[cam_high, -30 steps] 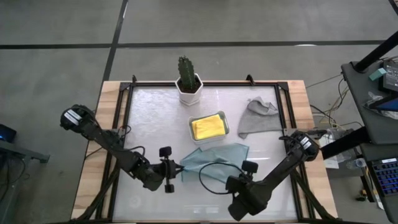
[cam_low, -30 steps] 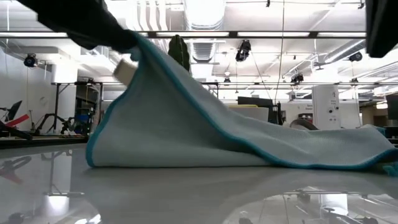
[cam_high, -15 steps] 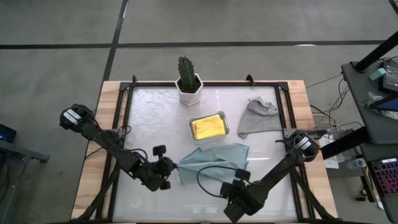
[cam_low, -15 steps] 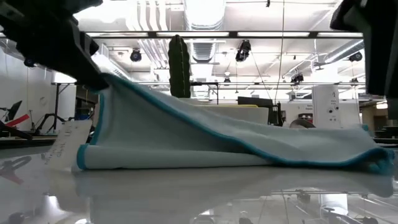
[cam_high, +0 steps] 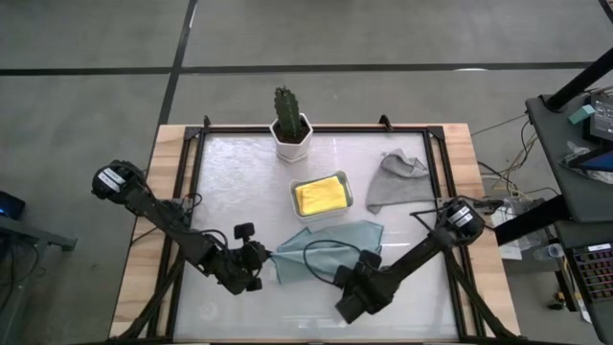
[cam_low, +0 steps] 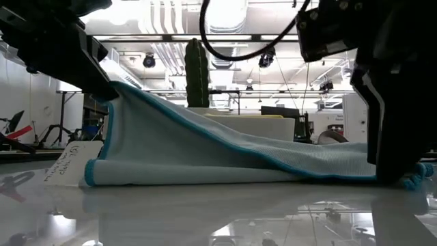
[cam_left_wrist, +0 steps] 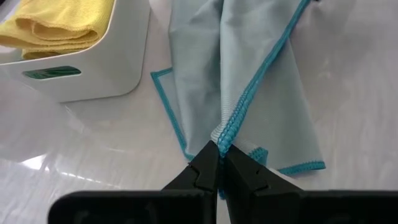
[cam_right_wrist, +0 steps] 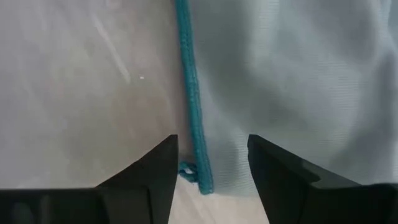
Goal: Fold microfiber towels
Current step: Fold the light blue towel
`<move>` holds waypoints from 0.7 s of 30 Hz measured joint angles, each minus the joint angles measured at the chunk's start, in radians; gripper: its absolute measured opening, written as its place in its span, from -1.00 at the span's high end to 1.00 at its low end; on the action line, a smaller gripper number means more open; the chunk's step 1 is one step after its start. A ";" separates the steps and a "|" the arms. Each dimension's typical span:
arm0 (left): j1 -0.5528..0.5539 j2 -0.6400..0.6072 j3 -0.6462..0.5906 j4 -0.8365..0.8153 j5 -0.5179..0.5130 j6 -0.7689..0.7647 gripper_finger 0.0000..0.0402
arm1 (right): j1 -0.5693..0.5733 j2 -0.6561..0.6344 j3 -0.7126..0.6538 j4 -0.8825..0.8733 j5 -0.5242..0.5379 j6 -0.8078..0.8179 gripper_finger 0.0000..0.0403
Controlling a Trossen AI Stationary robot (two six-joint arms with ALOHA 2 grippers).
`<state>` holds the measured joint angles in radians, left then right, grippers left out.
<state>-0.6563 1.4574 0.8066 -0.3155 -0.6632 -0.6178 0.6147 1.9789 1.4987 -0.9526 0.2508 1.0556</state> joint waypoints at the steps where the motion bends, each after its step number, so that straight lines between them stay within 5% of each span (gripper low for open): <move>1: 0.000 0.000 0.000 0.000 0.000 0.000 1.00 | 0.000 0.000 -0.004 0.000 -0.002 0.002 0.08; 14: 0.000 0.000 0.000 0.003 0.000 -0.002 1.00 | 0.003 -0.001 -0.058 0.057 -0.018 -0.002 0.12; 21: 0.000 0.000 0.000 0.008 0.000 -0.003 1.00 | 0.003 -0.001 -0.065 0.072 -0.024 -0.029 0.51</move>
<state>-0.6563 1.4574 0.8066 -0.3073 -0.6632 -0.6209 0.6178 1.9778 1.4337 -0.8803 0.2271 1.0262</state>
